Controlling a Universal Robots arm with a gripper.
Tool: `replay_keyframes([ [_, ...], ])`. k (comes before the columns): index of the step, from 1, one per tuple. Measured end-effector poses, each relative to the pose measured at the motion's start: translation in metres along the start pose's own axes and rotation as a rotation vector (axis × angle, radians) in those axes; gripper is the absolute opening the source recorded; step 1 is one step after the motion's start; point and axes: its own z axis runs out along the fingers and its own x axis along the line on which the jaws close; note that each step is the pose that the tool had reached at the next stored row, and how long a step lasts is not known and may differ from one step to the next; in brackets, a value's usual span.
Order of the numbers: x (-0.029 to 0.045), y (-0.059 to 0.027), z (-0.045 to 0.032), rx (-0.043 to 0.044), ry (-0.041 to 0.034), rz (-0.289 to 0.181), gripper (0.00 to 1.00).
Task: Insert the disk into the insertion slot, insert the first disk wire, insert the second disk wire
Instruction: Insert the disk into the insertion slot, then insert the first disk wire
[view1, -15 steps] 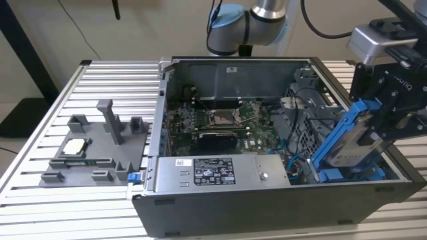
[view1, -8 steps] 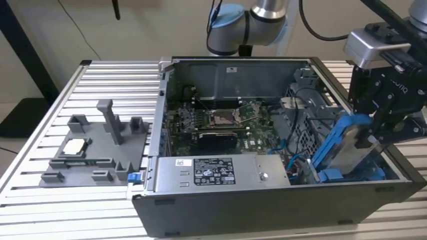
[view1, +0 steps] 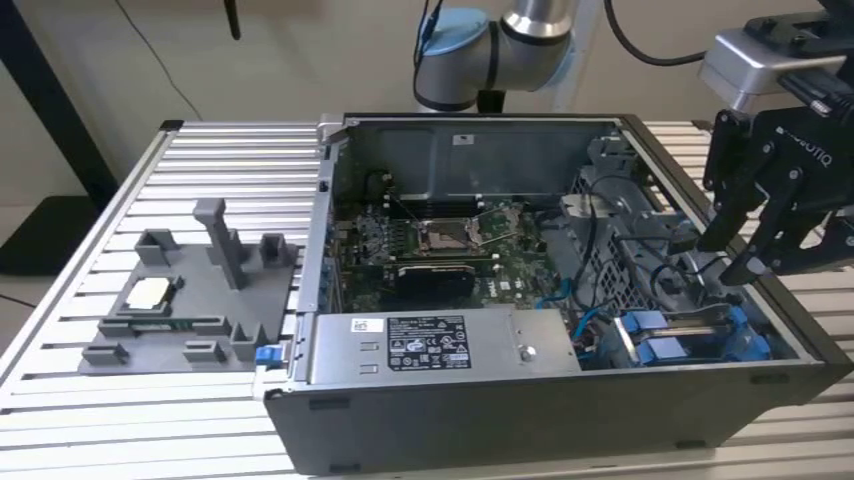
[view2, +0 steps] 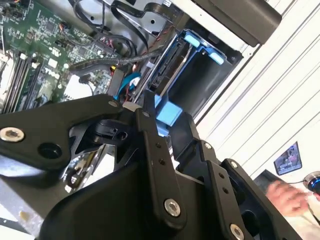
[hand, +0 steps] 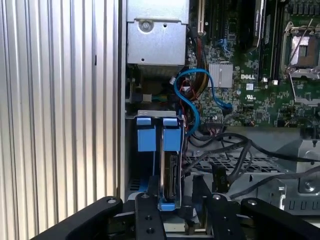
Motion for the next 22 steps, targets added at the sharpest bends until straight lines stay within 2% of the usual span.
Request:
replay_keyframes([
  [6,-0.0057,0.0075,0.0002,0.0005,-0.0024,0.001,0.41],
  [22,-0.0065,0.0080,0.0001,0.0019,-0.0020,0.001,0.41],
])
